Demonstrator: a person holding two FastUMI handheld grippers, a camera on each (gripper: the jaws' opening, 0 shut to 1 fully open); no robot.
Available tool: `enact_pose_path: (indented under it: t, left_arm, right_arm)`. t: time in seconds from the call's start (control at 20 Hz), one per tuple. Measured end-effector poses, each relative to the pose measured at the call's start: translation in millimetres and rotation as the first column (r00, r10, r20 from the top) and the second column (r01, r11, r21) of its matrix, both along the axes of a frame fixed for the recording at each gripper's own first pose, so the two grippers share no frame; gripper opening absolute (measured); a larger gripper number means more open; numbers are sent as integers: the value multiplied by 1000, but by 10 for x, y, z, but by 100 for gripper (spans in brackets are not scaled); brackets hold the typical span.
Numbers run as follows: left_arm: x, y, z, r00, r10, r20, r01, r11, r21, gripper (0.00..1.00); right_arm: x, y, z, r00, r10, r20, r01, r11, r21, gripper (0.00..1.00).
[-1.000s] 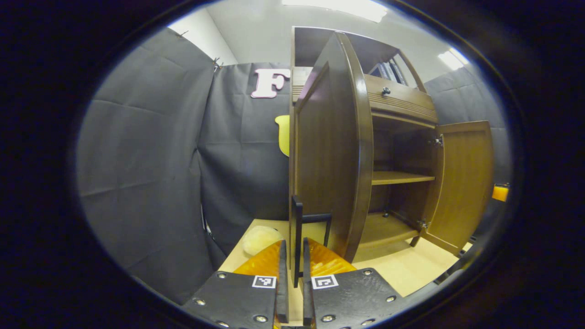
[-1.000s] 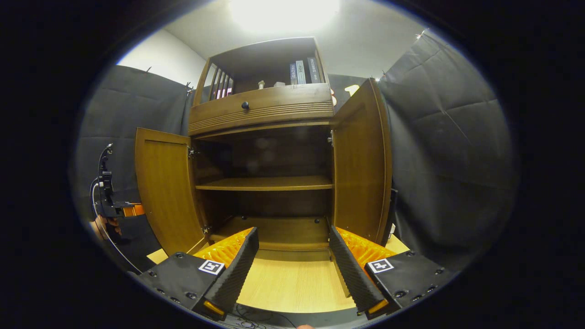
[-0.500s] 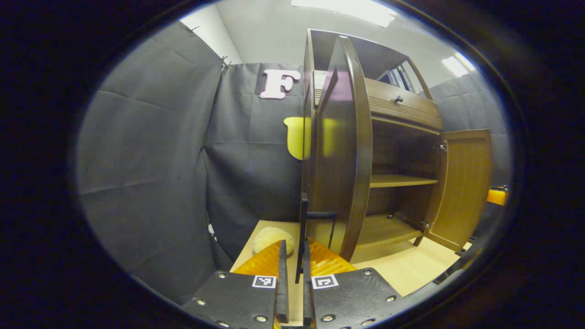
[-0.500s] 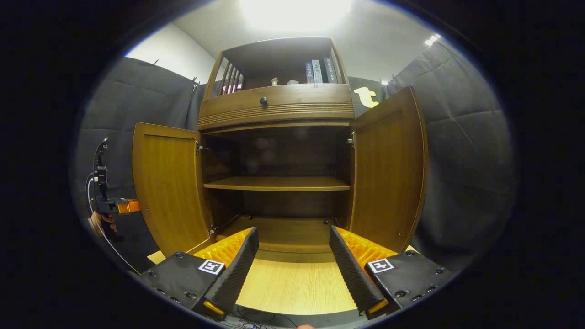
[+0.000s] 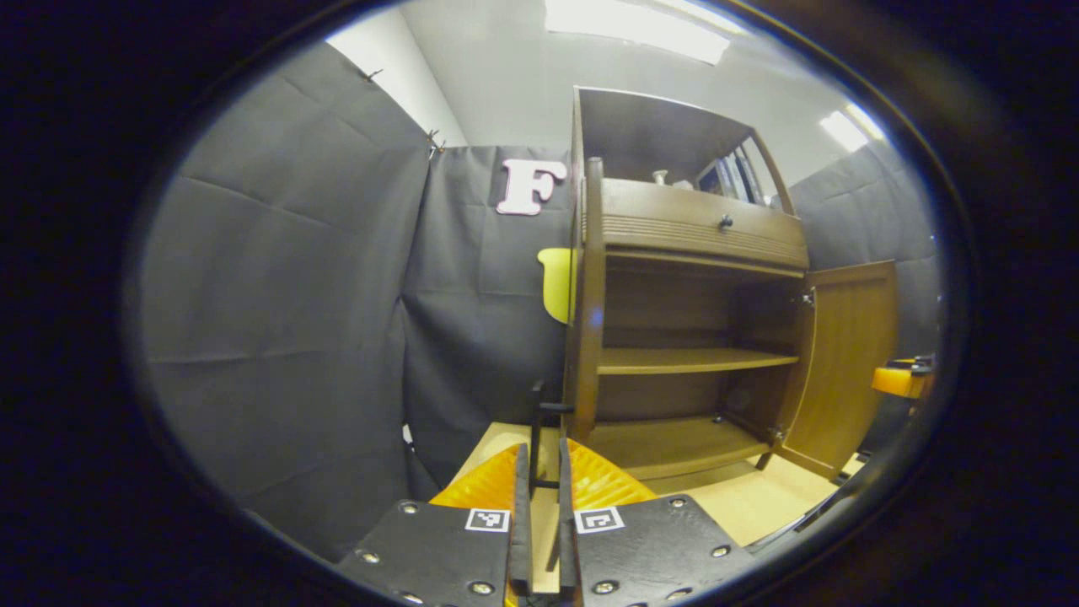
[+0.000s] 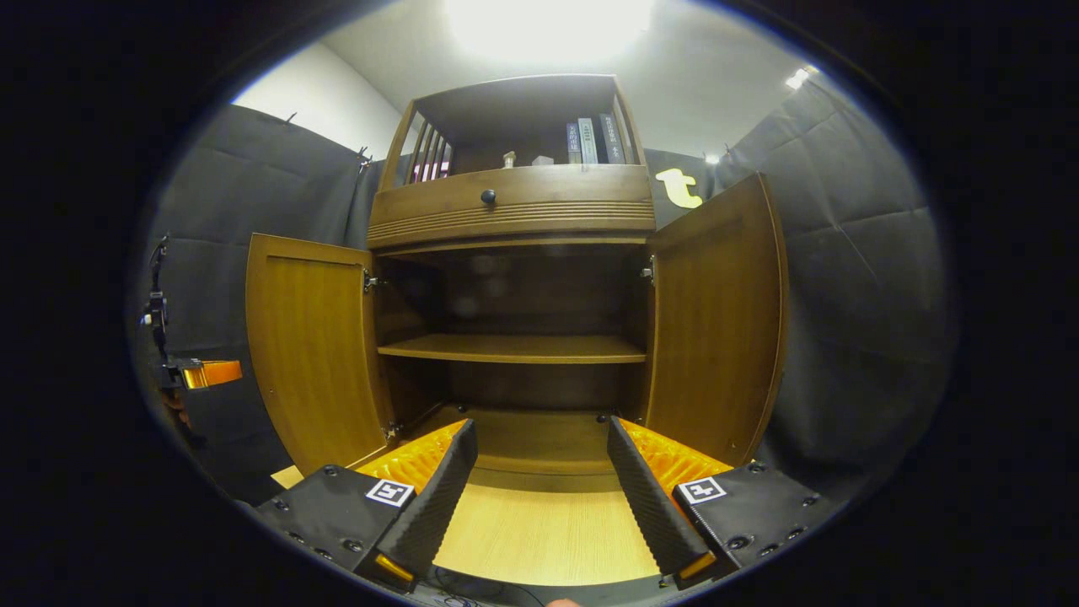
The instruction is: Open the right door of the double-door shoe cabinet with the right hand, and open the left door with the left hand.
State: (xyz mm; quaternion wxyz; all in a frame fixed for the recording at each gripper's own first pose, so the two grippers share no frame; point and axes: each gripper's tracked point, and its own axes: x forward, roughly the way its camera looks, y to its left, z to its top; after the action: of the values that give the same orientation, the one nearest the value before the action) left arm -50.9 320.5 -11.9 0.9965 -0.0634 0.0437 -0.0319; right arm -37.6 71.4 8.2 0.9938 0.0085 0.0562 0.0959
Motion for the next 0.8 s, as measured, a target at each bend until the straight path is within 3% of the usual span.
enact_pose_path:
  t: [0.05,0.1,0.2,0.45,0.8]
  left_arm:
    - [6,-84,121,1000,-6,8,6,1000,3,16]
    - [15,-175,210,1000,-4,12,4,1000,9,16]
    - [-6,-379,315,1000,-6,21,5,1000,11,15]
    - [-108,-834,367,1000,-4,18,4,1000,10,11]
    - [-91,-1350,298,1000,-4,6,4,999,39,15]
  right_arm:
    - [-5,-55,20,1000,-3,6,3,1000,4,93]
    - [3,-102,34,1000,-7,10,7,1000,6,98]
    - [-5,-219,49,1000,-13,16,13,1000,5,98]
    - [-110,-515,65,999,-36,29,36,999,3,98]
    - [-150,-835,-34,999,-48,21,47,999,9,98]
